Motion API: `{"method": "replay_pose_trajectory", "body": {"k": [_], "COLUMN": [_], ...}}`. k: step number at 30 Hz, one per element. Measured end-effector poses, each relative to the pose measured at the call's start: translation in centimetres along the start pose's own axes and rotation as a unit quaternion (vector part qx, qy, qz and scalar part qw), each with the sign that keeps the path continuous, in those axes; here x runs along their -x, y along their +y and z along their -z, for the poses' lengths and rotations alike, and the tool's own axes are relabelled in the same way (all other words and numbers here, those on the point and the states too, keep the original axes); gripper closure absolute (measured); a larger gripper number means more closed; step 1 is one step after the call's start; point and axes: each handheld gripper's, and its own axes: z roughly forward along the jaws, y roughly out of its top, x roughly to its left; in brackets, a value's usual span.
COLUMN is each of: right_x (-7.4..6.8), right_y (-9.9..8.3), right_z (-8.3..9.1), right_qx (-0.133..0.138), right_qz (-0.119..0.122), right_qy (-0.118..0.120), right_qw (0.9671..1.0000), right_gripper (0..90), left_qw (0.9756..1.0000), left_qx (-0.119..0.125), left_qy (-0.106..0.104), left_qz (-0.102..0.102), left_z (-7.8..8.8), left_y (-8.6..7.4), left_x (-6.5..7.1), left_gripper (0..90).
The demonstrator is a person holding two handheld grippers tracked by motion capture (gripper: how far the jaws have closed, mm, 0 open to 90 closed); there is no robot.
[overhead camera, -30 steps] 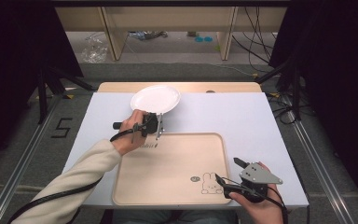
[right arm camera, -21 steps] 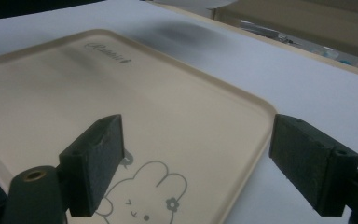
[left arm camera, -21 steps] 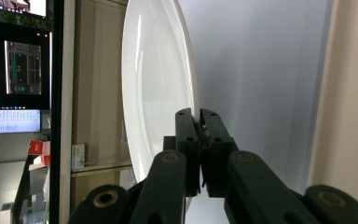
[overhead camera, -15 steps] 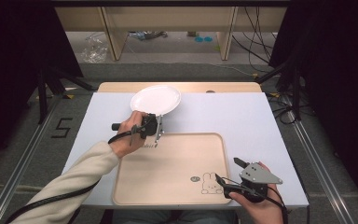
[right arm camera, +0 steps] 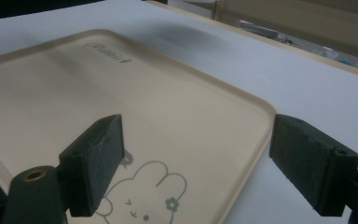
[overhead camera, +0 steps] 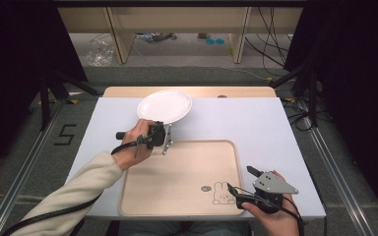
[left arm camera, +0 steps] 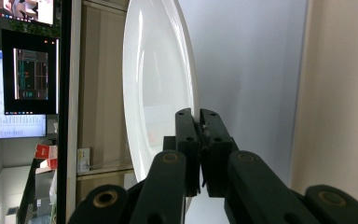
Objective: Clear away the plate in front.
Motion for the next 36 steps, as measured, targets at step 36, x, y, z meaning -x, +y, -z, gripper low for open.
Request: {"method": "replay_pose_trajectory", "body": {"k": [36], "right_x": [0.1], "right_y": [0.0], "right_z": [0.0], "right_qx": [0.006], "right_qz": [0.007], "right_qy": [-0.004], "right_qw": [0.9999], "right_gripper": [19.0], "left_qw": [0.9999], "left_qx": [0.013], "left_qy": [0.005], "left_qz": [-0.007], "left_z": [2.6], "left_y": [0.5], "left_x": [0.5], "left_gripper": [87.1]}}
